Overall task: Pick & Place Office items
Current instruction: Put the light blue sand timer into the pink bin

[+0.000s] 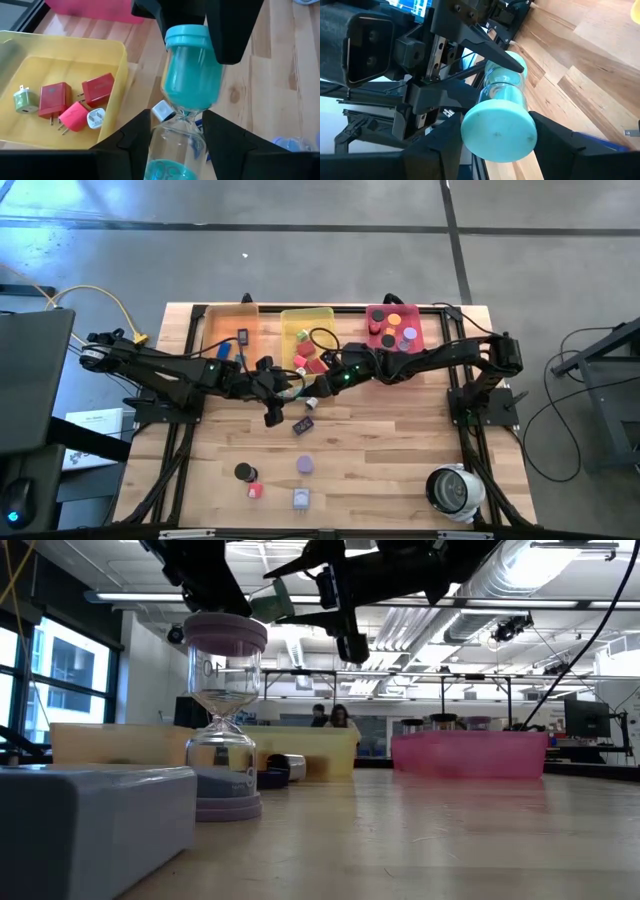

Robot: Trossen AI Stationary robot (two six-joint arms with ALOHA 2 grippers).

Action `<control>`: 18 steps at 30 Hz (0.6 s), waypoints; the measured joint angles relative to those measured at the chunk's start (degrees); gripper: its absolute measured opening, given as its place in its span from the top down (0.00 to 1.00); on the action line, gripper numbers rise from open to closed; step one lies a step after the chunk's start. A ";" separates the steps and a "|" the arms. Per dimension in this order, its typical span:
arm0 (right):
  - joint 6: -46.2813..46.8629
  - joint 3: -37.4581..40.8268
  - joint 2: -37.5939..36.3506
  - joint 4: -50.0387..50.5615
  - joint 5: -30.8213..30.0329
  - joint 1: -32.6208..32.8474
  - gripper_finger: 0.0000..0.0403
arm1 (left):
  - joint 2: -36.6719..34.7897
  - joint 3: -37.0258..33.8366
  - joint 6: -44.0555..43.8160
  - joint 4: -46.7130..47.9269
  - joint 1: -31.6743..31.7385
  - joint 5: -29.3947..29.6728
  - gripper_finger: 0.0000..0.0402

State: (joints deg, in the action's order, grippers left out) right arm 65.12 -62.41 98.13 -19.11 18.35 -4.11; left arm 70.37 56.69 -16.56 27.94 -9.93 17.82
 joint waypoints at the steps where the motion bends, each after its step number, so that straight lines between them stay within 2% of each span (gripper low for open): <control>1: 0.00 0.00 0.00 0.00 0.00 -0.01 0.53 | 0.00 0.00 0.00 0.00 0.02 0.00 0.60; 18: -0.26 0.00 -0.20 0.67 0.24 0.02 0.53 | -0.15 -0.13 0.07 -1.27 -0.86 -0.15 0.60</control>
State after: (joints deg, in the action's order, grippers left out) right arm 64.86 -62.41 97.93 -18.44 18.59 -4.08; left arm 70.22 56.55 -16.49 26.68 -10.79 17.67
